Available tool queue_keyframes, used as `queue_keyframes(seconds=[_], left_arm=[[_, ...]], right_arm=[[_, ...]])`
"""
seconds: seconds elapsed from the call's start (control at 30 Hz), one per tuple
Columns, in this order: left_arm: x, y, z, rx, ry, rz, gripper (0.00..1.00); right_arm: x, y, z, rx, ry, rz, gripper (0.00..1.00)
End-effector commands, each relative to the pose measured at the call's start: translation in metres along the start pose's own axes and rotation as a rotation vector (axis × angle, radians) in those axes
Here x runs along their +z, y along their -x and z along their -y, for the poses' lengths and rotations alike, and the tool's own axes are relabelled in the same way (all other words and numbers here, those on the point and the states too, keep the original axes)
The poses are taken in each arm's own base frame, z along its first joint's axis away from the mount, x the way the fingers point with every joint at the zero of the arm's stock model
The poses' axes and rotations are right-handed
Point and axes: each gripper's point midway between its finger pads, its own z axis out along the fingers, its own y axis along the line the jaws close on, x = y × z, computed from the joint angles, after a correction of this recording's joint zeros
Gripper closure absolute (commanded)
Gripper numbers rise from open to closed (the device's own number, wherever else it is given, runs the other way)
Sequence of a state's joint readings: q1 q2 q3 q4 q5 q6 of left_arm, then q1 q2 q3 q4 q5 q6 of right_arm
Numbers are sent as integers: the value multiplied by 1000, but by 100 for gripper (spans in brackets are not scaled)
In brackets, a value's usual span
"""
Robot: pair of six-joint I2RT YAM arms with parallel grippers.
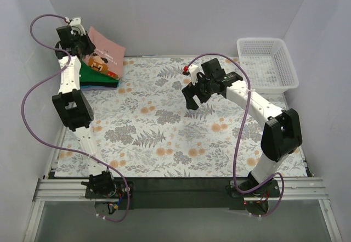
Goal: Fold and stack the t-shirts
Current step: Neatly place the folded tshirt to the corner
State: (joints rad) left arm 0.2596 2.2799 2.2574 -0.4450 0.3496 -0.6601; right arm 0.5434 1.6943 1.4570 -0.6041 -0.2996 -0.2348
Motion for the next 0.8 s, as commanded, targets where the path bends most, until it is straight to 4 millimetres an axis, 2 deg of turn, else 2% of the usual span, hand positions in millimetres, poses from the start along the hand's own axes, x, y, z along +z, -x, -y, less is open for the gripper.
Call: queue_keyframes(seconds=[0.0, 0.27, 0.5, 0.77], left_arm=[[-7, 21, -12, 44, -1, 51, 100], [10, -5, -43, 56, 32, 13, 100], [22, -15, -61, 78, 67, 4, 100], [23, -22, -89, 91, 134, 4, 100]], right_arm=[[-3, 15, -5, -7, 20, 30, 2], [3, 11, -7, -10, 23, 12, 2], [7, 10, -10, -17, 27, 2, 2], [10, 7, -11, -18, 30, -9, 2]])
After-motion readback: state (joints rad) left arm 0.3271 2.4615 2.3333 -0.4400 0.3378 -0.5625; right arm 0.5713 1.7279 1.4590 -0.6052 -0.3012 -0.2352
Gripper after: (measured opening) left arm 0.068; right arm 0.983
